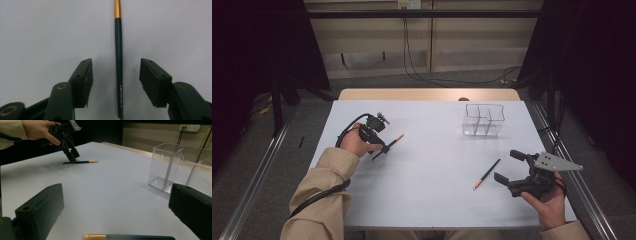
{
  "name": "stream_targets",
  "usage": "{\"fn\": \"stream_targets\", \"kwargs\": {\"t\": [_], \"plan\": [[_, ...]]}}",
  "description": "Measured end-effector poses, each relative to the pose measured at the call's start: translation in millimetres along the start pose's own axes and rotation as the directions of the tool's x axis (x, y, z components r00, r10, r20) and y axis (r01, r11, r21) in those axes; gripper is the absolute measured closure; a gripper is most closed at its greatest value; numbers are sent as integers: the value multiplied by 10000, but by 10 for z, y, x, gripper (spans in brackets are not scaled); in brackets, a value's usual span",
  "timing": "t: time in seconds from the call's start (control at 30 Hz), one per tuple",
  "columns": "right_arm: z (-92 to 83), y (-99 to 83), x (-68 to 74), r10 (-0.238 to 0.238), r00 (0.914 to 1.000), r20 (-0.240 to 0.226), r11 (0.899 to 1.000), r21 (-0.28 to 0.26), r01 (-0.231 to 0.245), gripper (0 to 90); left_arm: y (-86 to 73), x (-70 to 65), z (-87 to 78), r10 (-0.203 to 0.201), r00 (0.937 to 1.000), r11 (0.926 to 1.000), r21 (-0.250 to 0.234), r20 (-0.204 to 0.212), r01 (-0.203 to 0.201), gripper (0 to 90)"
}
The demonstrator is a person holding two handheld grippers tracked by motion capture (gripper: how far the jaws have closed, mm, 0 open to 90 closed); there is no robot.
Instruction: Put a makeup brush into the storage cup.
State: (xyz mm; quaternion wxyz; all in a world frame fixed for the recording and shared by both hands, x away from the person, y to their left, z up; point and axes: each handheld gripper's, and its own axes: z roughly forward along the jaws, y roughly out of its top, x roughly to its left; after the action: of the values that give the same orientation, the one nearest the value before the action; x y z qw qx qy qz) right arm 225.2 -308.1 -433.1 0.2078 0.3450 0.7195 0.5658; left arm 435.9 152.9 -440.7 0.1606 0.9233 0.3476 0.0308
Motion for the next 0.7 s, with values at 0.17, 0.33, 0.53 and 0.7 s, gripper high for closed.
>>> {"fn": "stream_targets", "kwargs": {"t": [0.17,0.33,0.53,0.7], "plan": [[1,3,3,-17,10000,8,10000,10,17,0,-27,11,7,25,10000,9997,251,76,-27,542],[1,4,1,-15,10000,5,10000,-3,15,0,-44,4,40,-35,9996,9986,535,263,21,602],[9,0,-1,-21,10000,0,10000,14,21,0,-24,-21,48,128,9999,9964,843,47,-131,709],[6,1,-9,-12,10000,37,10000,5,12,0,-6,-27,47,195,9996,9926,1196,196,-217,808]]}}
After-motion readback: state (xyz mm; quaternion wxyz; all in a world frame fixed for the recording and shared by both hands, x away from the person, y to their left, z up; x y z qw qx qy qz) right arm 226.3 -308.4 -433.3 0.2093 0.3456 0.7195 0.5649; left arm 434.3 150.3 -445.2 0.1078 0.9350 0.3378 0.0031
